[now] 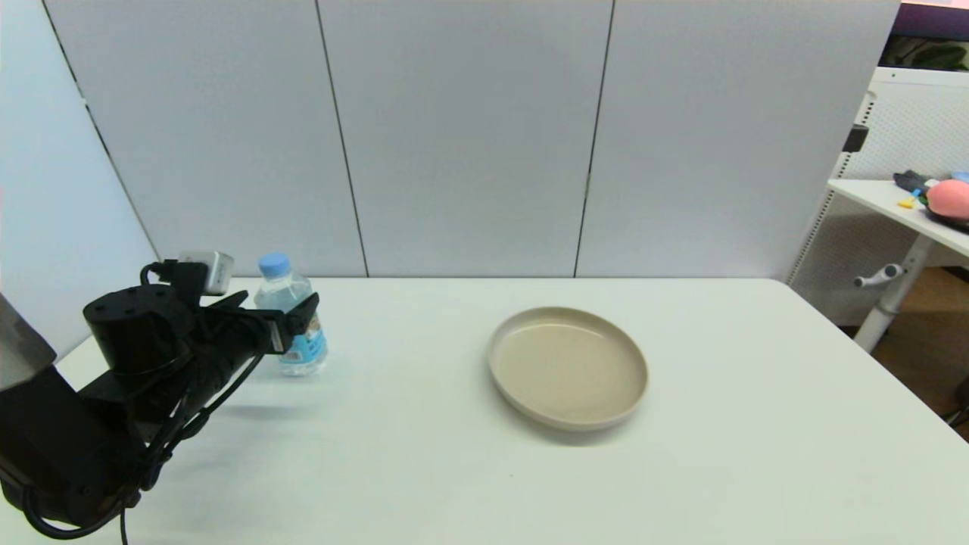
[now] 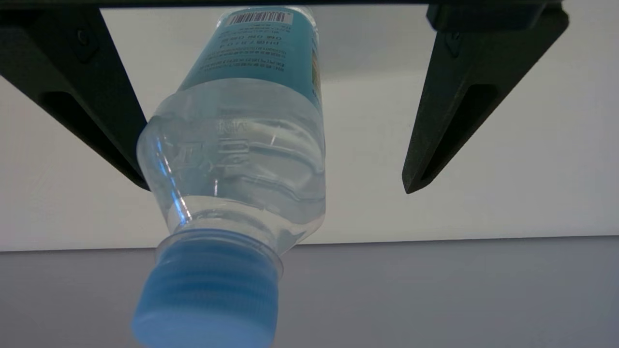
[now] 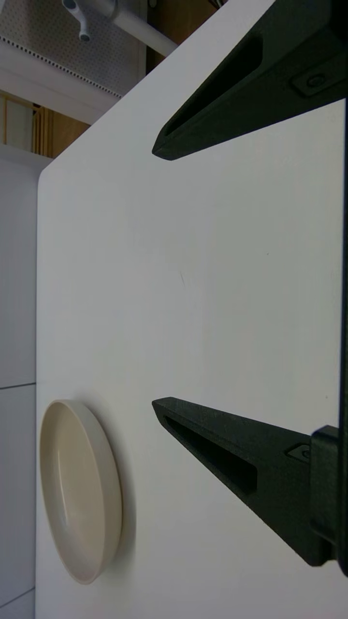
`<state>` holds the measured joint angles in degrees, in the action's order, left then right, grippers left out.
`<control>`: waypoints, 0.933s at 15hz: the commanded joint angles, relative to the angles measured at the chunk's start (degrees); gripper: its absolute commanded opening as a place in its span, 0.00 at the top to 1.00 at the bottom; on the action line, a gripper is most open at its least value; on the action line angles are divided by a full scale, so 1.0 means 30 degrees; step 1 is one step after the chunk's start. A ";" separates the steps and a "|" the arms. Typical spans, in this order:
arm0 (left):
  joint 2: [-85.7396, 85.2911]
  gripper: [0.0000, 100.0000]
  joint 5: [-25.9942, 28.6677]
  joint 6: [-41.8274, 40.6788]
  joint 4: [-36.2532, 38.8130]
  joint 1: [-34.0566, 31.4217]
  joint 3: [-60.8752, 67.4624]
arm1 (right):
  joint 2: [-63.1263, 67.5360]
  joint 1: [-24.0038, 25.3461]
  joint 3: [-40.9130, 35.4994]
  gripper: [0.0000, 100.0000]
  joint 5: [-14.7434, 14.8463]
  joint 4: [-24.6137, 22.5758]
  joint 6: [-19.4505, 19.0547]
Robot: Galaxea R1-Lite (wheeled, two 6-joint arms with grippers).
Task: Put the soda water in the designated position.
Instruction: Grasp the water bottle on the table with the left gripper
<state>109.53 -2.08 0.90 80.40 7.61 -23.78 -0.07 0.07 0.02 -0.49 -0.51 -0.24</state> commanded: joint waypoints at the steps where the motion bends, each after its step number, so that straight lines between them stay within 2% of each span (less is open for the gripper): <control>1: 0.0667 0.00 -0.0008 0.0578 0.0594 0.0277 -0.0070 | 0.0024 0.0005 -0.0008 0.00 -0.0013 -0.0005 -0.0007; 14: 0.2132 0.00 -0.0067 0.0695 0.1238 0.0189 -0.0627 | 0.0024 0.0005 0.0021 0.00 -0.0013 -0.0005 -0.0007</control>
<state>115.74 -2.21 2.95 83.52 8.20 -25.66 -0.07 0.07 0.02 -0.52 -0.51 -0.22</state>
